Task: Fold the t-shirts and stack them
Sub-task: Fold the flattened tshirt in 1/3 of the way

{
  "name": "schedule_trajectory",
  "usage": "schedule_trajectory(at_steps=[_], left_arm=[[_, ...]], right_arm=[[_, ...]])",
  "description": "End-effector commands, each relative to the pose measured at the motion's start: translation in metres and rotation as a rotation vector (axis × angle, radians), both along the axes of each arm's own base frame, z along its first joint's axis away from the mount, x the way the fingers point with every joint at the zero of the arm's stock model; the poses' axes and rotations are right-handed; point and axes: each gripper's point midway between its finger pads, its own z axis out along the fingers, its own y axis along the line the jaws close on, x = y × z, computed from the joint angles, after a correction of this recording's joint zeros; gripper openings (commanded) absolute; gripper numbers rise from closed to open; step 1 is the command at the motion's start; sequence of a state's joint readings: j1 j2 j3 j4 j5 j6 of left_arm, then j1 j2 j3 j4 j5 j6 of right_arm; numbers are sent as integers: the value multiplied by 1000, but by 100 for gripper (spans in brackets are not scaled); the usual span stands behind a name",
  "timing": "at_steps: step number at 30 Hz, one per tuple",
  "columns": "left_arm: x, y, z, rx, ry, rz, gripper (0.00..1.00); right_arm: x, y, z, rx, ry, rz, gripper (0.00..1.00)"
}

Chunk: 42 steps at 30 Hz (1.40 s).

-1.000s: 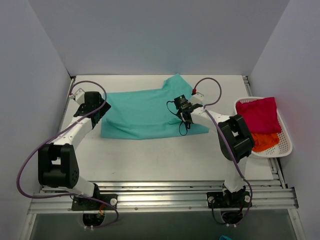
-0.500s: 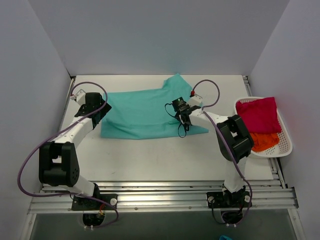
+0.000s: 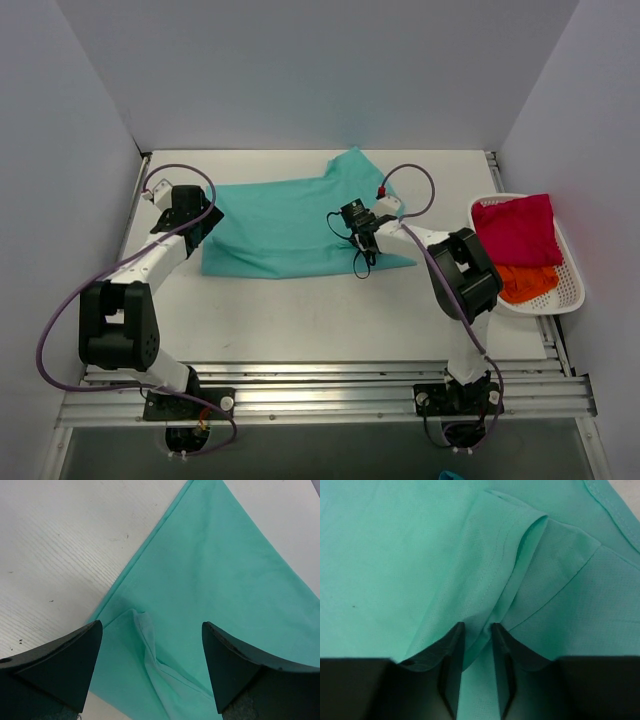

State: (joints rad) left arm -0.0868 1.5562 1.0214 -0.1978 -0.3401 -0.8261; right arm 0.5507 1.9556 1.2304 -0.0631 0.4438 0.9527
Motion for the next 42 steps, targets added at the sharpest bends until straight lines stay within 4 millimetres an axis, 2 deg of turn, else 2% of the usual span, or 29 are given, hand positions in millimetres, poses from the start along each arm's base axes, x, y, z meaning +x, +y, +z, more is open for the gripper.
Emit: schedule_trajectory(at_steps=[1,3,4,7,13,17,22,28,29,31,32,33,34,36,40,42], left_arm=[[9,1,4,4,-35,-3,89],[9,1,3,4,-33,-3,89],[9,1,4,3,-33,-4,89],[9,1,4,3,-33,-4,89],[10,1,4,2,-35,-4,89],[11,1,2,4,-32,-3,89],[12,1,3,3,-35,-3,89],[15,0,-1,3,-28,-8,89],[16,-1,-3,3,-23,-10,89],[17,0,-5,6,-19,-10,89],[18,-1,-6,5,-18,-12,89],[18,0,-7,6,-16,-10,89],[19,-1,-8,5,-15,-12,89],[19,-1,-9,9,-13,-12,89],[23,-1,-7,11,-21,-12,89],[28,-1,1,14,-34,-15,89]], right_arm=[[-2,-1,-2,-18,4,-11,21],[-2,-2,-6,-22,13,-12,16],[0,0,-4,-20,9,-9,10],[2,3,-7,-18,18,-7,0],[12,8,3,-12,1,-4,0],[26,17,12,-9,-19,2,0],[40,25,14,-3,-29,6,0],[56,35,0,-12,-20,10,0],[57,36,-8,-19,-10,8,2],[61,36,-10,-22,-16,-1,23],[62,36,-12,-25,-18,-3,43],[65,39,-11,-19,-32,2,72],[67,37,-9,-28,-41,-3,80],[72,37,1,-30,-66,4,93],[82,37,33,-45,-125,16,97],[90,41,62,-23,-182,24,98]])
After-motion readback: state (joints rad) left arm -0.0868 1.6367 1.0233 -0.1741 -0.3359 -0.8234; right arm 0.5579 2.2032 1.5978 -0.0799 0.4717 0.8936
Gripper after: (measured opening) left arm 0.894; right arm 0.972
